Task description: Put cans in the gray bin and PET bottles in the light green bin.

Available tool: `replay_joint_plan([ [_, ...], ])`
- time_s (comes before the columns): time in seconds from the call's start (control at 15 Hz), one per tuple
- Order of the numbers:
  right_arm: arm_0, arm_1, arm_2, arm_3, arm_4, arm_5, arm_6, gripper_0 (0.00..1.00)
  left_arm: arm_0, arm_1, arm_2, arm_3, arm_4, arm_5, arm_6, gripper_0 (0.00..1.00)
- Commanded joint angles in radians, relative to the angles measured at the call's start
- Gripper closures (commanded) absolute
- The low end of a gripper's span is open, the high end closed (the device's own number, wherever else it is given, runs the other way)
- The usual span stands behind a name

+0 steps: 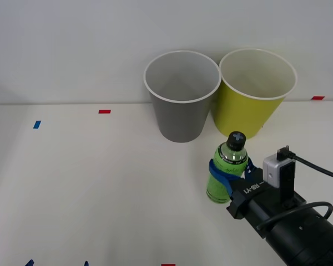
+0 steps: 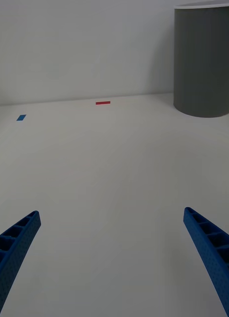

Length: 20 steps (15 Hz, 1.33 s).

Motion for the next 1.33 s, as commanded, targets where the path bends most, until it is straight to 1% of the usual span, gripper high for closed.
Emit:
replay_joint_plan([
  [0.07,-0.047,0.054,-0.03,-0.063,0.002,0.029,-0.026,1.0,0.0,0.0,0.0,0.0,0.0,0.0,0.0,0.0],
  [0.13,-0.067,0.064,-0.038,-0.072,-0.005,0.031,-0.033,1.0,0.0,0.0,0.0,0.0,0.0,0.0,0.0,0.0],
  [0.2,-0.087,0.078,-0.05,-0.083,-0.008,0.057,-0.04,1.0,0.0,0.0,0.0,0.0,0.0,0.0,0.0,0.0],
  [0.33,-0.142,0.113,-0.099,-0.124,-0.01,0.195,-0.054,1.0,0.0,0.0,0.0,0.0,0.0,0.0,0.0,0.0],
  [0.47,-0.211,0.156,-0.156,-0.124,-0.016,0.327,-0.077,1.0,0.0,0.0,0.0,0.0,0.0,0.0,0.0,0.0],
  [0.6,-0.31,0.198,-0.214,-0.124,-0.024,0.462,-0.149,1.0,0.0,0.0,0.0,0.0,0.0,0.0,0.0,0.0],
  [0.8,-0.466,0.256,-0.317,-0.124,-0.042,0.612,-0.223,1.0,0.0,0.0,0.0,0.0,0.0,0.0,0.0,0.0],
  [0.93,-0.569,0.284,-0.39,-0.124,-0.056,0.704,-0.235,1.0,0.0,0.0,0.0,0.0,0.0,0.0,0.0,0.0],
  [1.13,-0.673,0.305,-0.442,-0.123,-0.065,0.706,-0.226,1.0,0.0,0.0,0.0,0.0,0.0,0.0,0.0,0.0],
  [1.33,-0.764,0.319,-0.501,-0.032,-0.065,0.687,-0.2,1.0,0.0,0.0,0.0,0.0,0.0,0.0,0.0,0.0],
])
